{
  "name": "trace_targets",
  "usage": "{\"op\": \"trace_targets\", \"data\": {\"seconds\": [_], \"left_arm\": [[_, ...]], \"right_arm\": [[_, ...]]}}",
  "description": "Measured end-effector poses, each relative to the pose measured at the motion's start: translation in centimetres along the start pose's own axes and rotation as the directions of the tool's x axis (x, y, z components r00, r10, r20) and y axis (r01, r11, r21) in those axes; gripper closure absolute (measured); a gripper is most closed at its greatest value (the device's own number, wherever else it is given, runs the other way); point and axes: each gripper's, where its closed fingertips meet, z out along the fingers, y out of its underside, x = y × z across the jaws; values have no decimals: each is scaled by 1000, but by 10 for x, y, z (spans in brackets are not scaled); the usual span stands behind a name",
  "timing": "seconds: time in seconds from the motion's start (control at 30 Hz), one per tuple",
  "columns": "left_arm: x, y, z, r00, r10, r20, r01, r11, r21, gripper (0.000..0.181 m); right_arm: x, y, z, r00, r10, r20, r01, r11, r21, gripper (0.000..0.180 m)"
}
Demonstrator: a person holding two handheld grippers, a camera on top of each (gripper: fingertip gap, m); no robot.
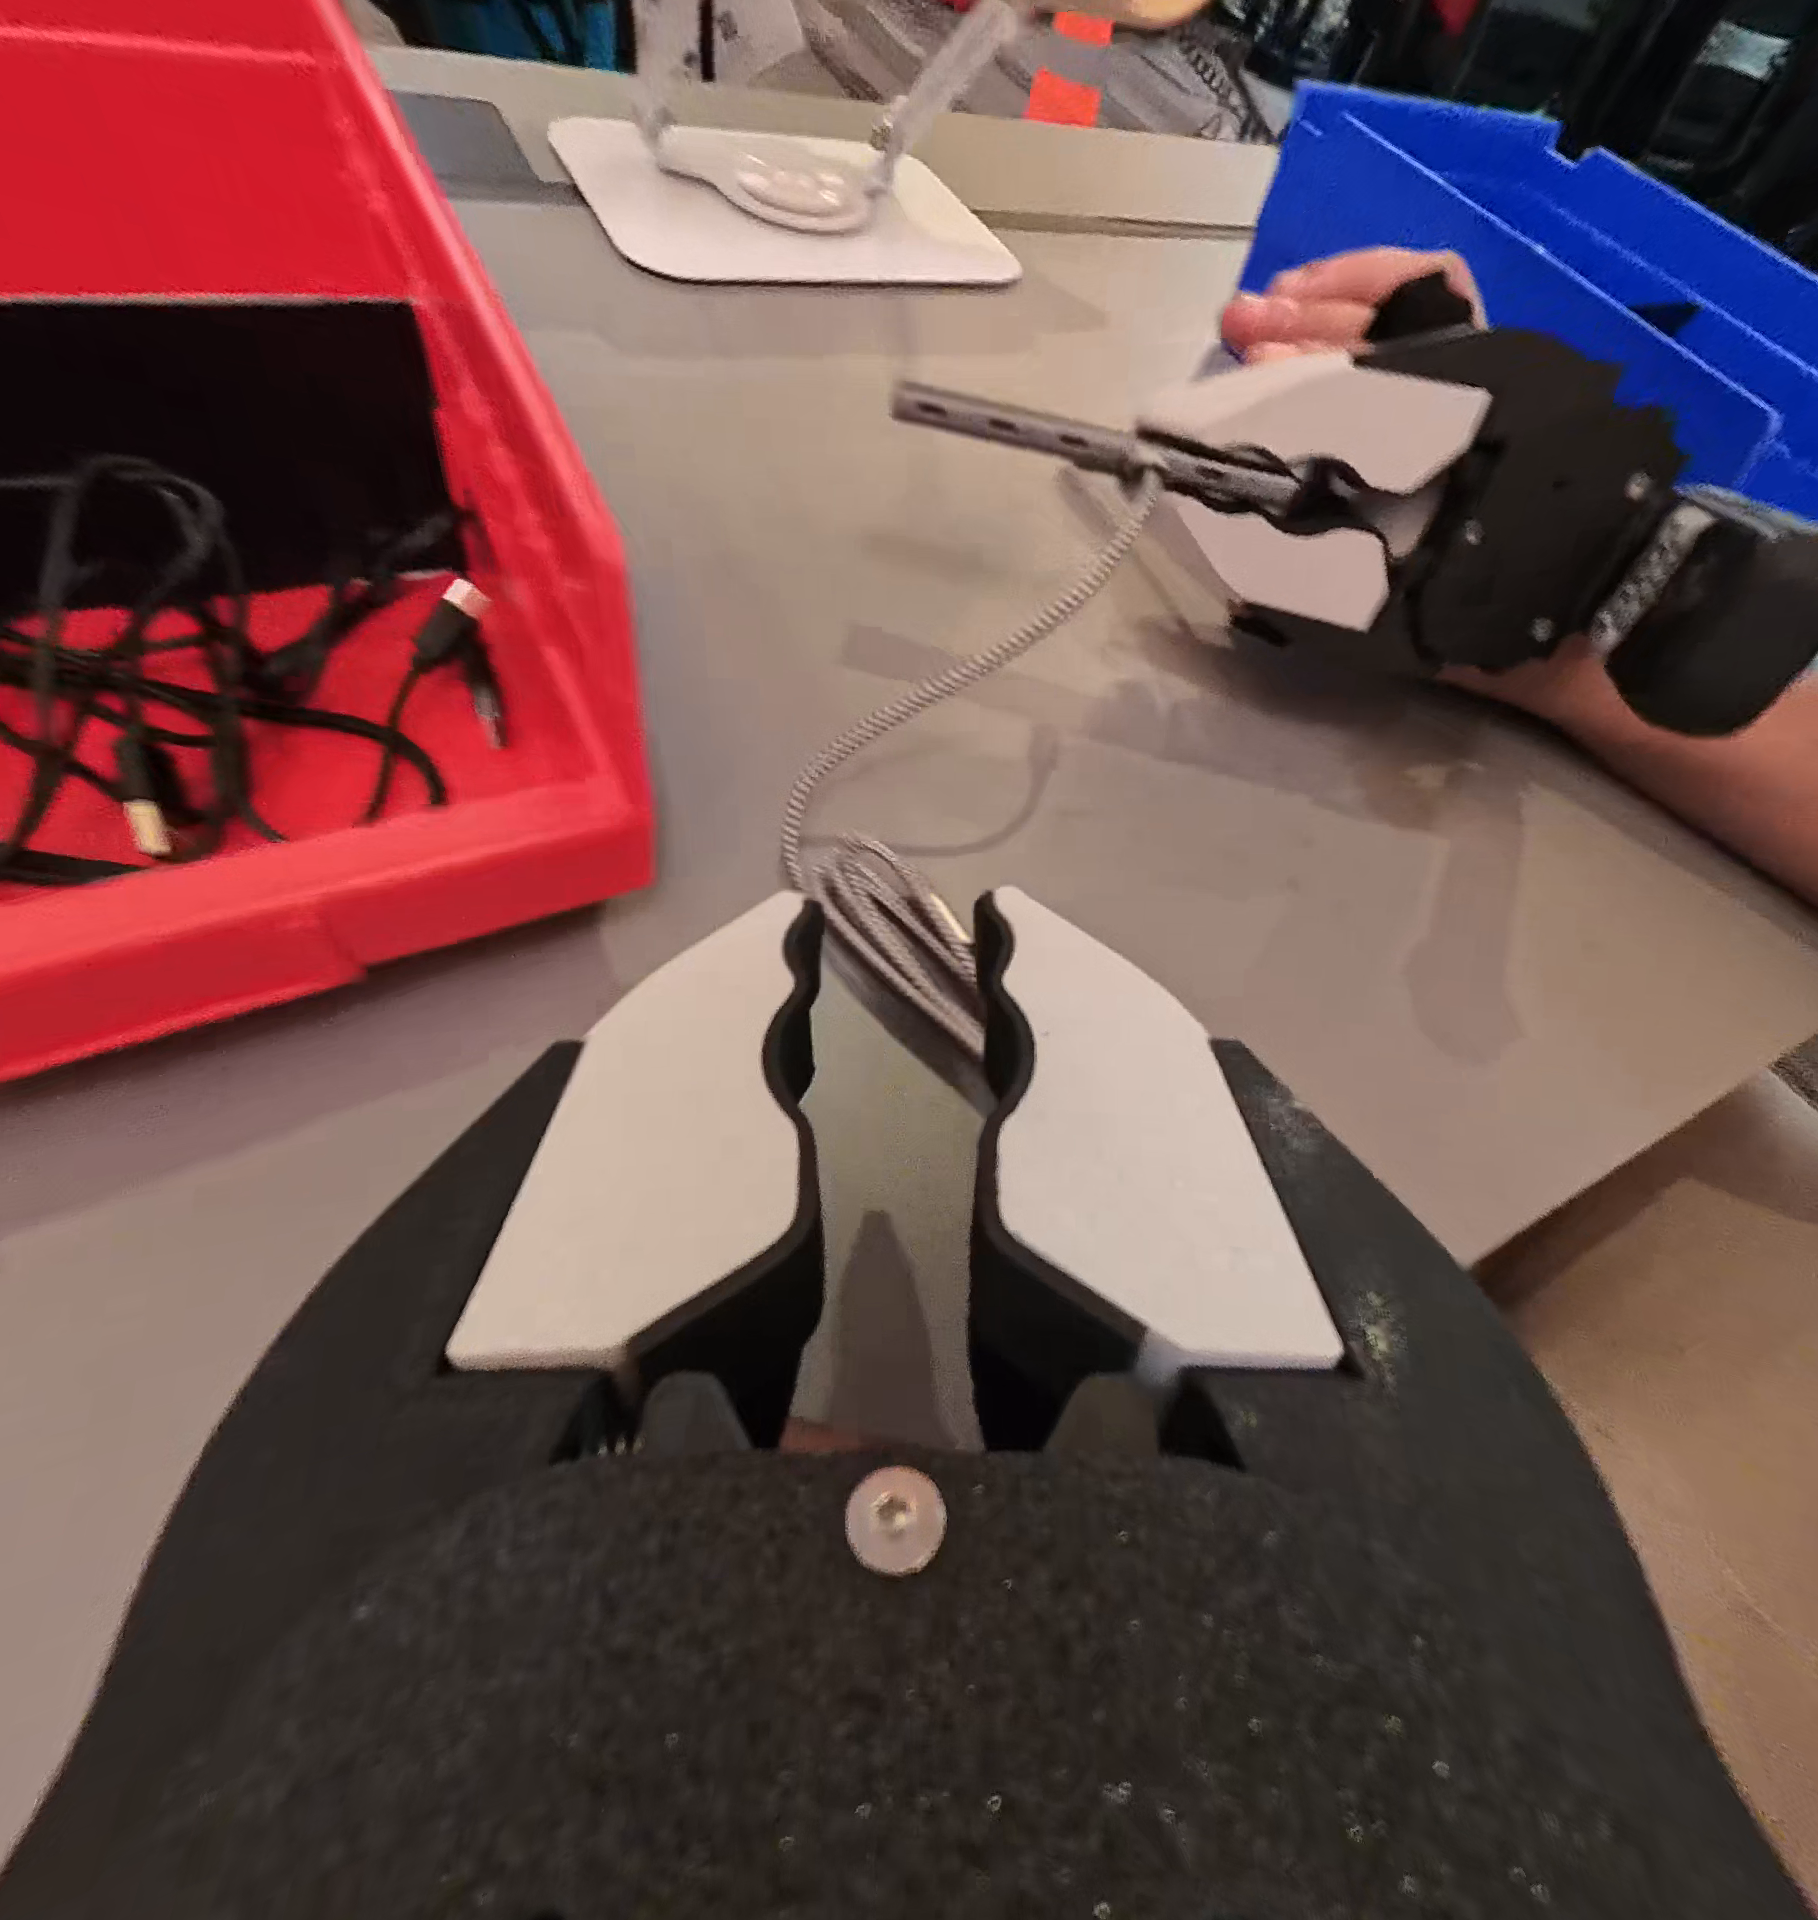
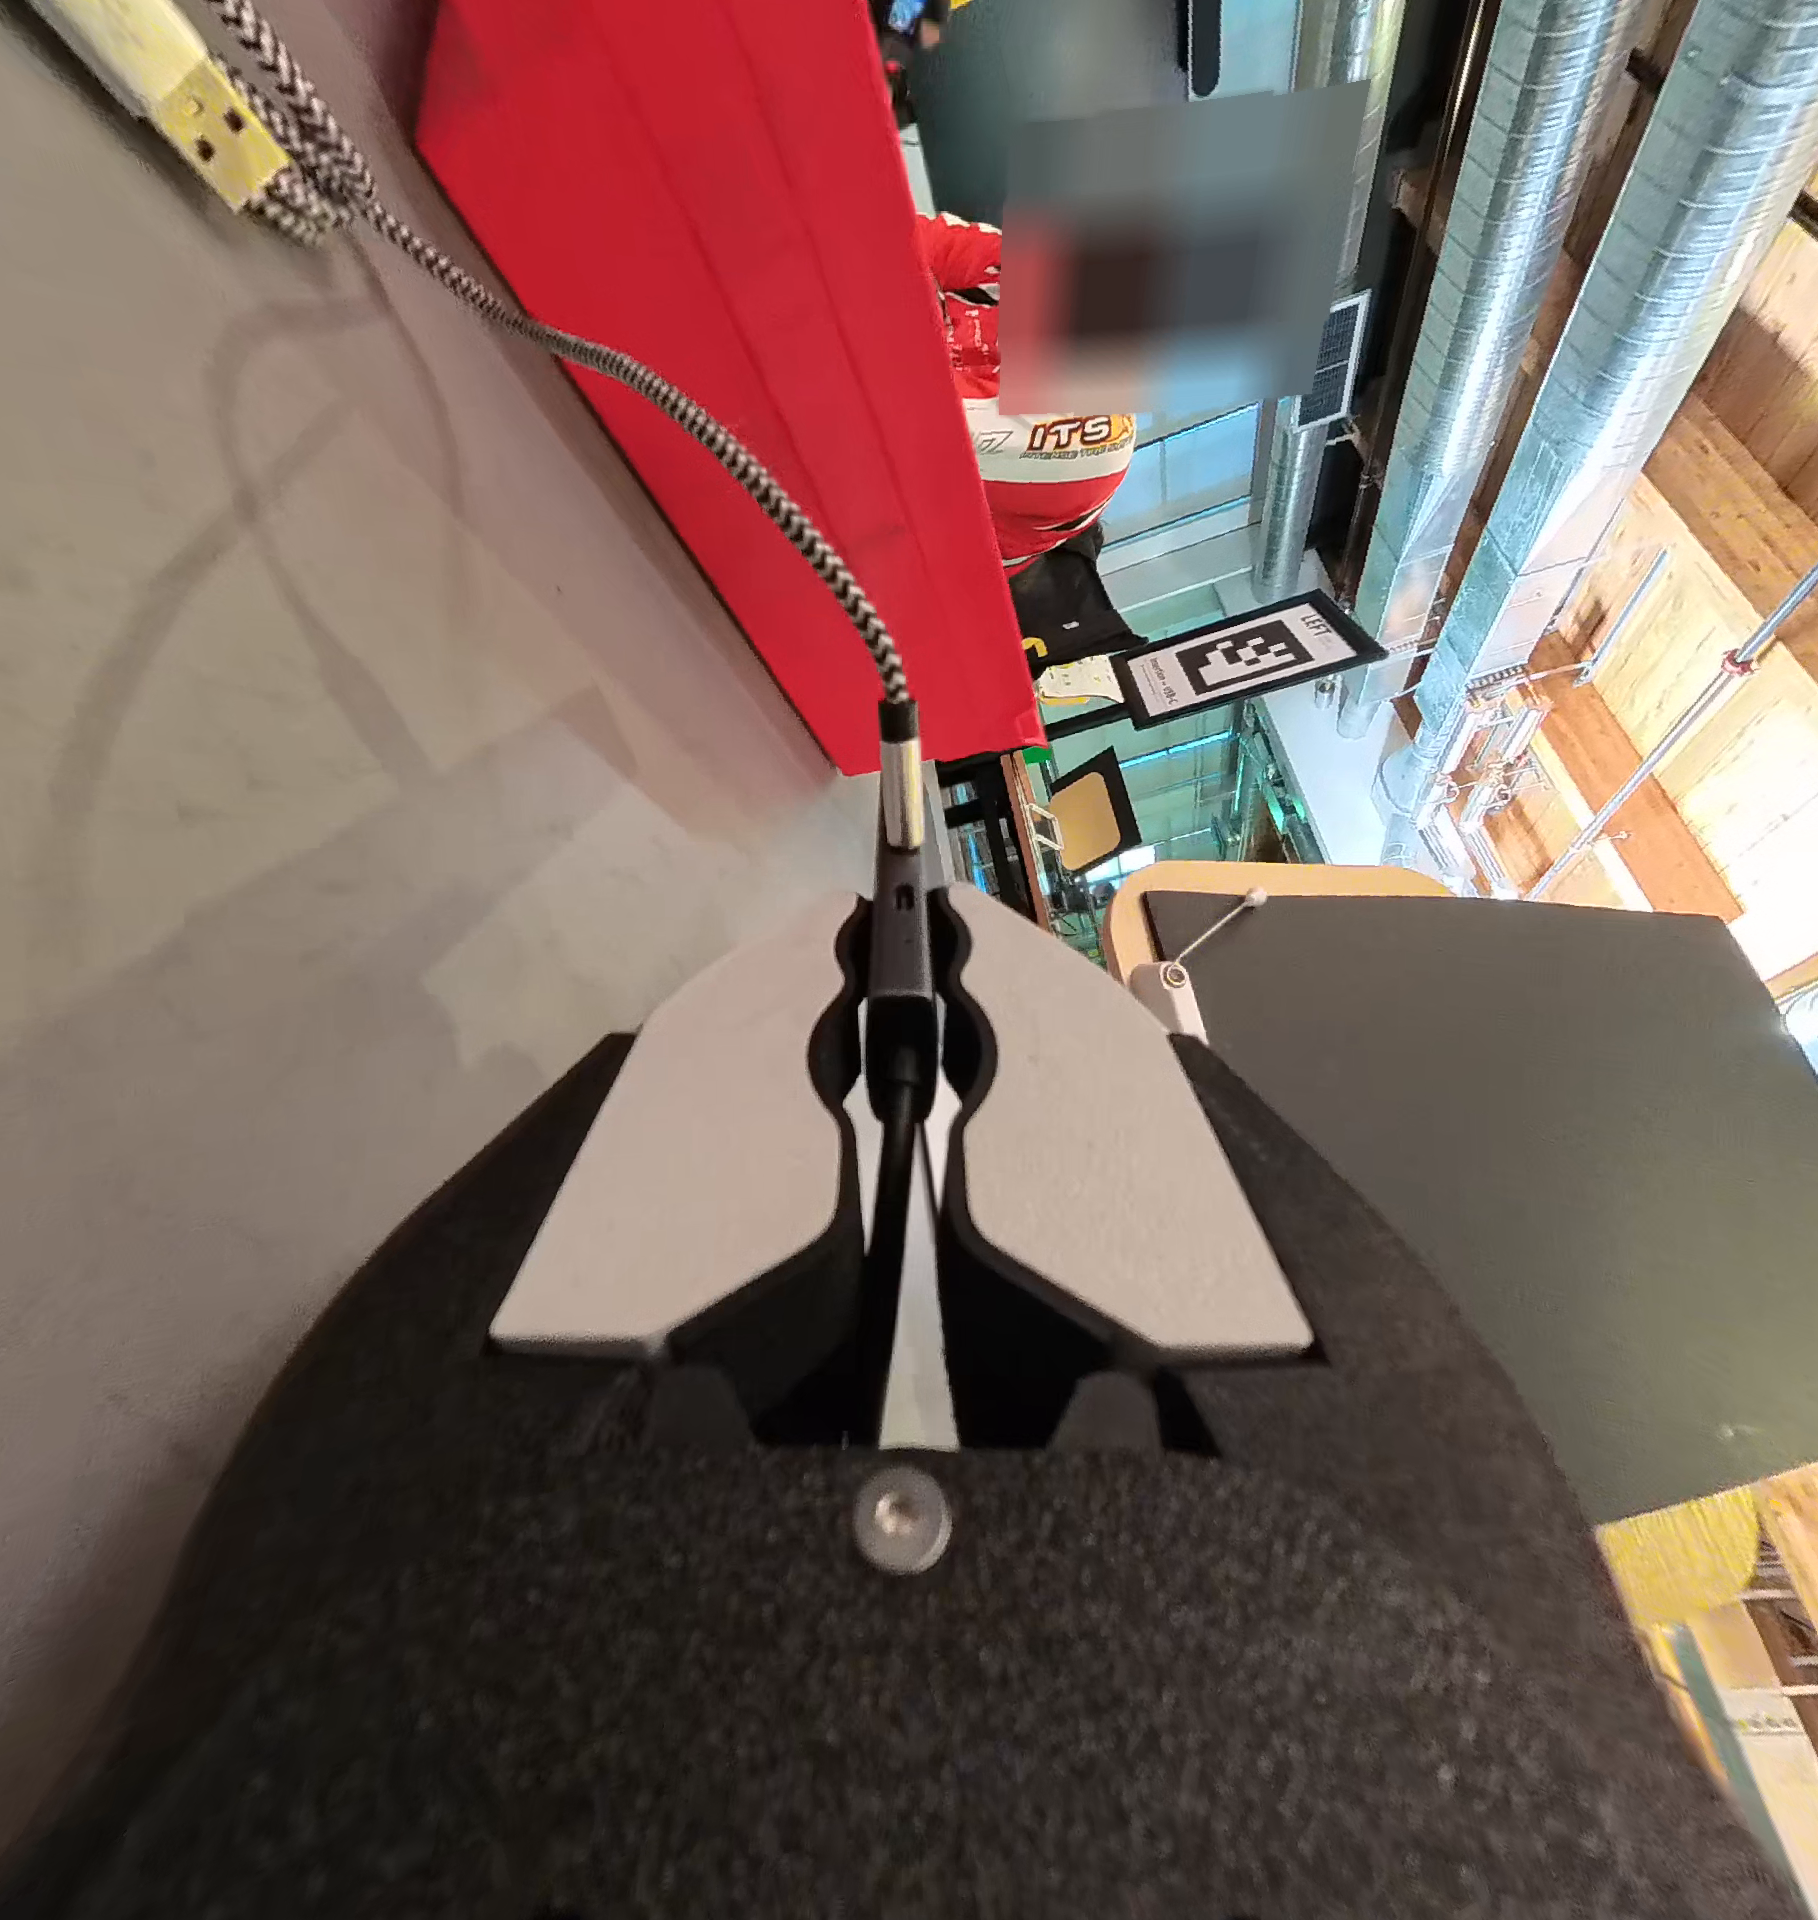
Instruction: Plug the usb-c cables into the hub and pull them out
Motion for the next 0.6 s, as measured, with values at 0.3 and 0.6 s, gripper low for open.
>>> {"op": "trace_targets", "data": {"seconds": [0.3, 0.6], "left_arm": [[-149, -44, 37, 940, 271, 205, -161, 887, -433, 145], [-197, -28, 64, 948, 258, 185, -102, 800, -592, 175]], "right_arm": [[-4, 3, 2, 1000, -4, 22, 5, 1000, -11, 170], [-3, 2, -1, 1000, 0, 28, 0, 1000, -6, 170]]}}
